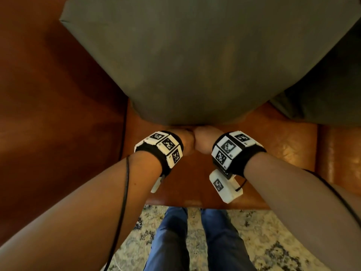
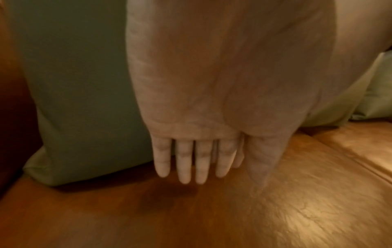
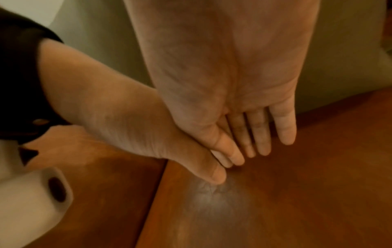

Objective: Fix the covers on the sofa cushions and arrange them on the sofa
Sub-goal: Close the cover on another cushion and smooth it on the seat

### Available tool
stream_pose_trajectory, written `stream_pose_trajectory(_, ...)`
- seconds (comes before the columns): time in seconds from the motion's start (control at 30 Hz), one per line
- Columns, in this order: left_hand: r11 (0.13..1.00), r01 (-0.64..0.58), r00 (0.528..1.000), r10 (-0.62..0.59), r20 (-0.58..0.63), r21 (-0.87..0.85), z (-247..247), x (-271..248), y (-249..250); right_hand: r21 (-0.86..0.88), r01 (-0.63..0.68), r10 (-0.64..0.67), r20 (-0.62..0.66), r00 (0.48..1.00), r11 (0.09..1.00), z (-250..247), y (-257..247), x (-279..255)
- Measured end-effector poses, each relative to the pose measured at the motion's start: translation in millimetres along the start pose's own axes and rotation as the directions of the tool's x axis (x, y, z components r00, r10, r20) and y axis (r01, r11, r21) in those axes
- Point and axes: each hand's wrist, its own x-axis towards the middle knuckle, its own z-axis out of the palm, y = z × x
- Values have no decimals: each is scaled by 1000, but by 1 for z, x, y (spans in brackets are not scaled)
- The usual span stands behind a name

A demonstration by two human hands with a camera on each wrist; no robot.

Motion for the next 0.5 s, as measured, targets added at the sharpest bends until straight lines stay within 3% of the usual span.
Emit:
stream_pose_trajectory(0.23,994,54,990,-65,-123,-93,-22,-5,-33,63,42,-37,-80,996,997,-25,14,-2)
stream_pose_trajectory(0.37,994,101,993,-103,-54,-44,-28,-10,-52,25,-79,77,52,996,997,-28,35,3)
stream_pose_trajectory(0.5,981,136,989,-143,-41,-142,-21,-12,-80,27,-141,137,101,985,990,-26,60,6)
